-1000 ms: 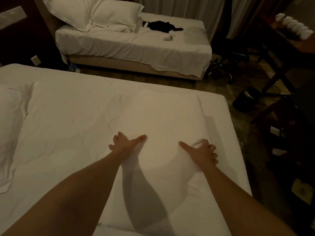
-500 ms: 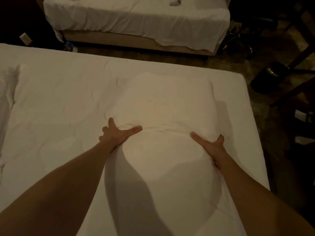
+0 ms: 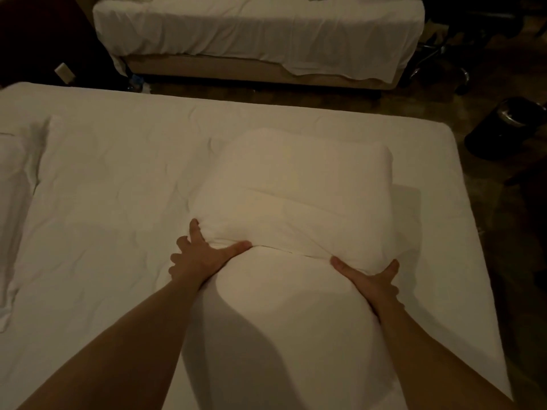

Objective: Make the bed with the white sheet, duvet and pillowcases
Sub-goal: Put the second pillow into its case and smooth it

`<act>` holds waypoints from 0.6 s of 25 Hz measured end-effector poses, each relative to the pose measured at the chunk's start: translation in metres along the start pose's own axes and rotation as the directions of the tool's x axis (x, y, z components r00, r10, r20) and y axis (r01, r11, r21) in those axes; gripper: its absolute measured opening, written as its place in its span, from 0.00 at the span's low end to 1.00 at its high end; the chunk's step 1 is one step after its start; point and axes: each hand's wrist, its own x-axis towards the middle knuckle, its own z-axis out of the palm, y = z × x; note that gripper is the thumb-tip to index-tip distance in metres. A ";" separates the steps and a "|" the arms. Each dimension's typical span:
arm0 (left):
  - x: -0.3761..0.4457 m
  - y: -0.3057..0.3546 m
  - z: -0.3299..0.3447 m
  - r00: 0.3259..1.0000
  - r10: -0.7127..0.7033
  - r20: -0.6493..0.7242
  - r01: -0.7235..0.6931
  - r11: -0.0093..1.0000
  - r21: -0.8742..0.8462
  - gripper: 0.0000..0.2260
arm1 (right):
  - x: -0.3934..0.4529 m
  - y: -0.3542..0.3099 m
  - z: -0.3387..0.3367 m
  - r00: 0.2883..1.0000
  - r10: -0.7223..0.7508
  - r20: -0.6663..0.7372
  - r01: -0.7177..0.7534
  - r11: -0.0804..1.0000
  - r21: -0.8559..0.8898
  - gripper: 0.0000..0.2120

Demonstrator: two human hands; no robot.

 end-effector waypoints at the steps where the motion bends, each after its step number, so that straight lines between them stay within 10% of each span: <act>1: 0.000 -0.001 0.002 1.000 -0.010 -0.016 0.011 1.000 0.028 0.70 | 0.002 0.001 0.002 1.000 -0.002 -0.012 0.002 1.000 -0.012 0.83; 15: -0.015 -0.017 -0.063 0.988 0.139 -0.064 -0.147 0.979 -0.144 0.60 | -0.086 -0.014 0.000 0.986 -0.144 -0.083 0.157 0.971 0.180 0.73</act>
